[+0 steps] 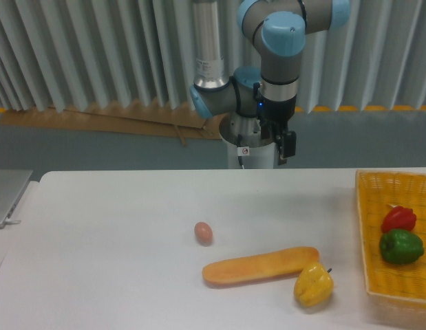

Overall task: Place the red pepper on the table
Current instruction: 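Move the open gripper up and over toward the yellow basket, then lower the gripper down onto the red pepper in the basket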

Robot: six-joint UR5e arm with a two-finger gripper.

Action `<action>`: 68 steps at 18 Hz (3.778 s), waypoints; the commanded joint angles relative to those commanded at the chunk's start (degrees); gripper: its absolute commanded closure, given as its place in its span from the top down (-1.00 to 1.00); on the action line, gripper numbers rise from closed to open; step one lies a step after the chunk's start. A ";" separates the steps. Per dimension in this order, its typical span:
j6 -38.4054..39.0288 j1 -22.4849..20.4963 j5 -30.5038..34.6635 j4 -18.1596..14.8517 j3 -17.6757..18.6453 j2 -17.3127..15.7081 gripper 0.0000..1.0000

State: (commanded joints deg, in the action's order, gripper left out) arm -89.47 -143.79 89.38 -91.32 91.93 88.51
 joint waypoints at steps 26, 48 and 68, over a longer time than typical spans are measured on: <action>-15.02 -20.39 1.40 13.27 -1.14 12.74 1.00; -25.13 -24.08 1.49 27.06 -2.99 24.16 1.00; -25.66 -24.87 3.68 27.69 2.27 24.96 1.00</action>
State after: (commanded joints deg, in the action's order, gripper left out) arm -115.14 -168.66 93.06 -63.63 94.21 113.47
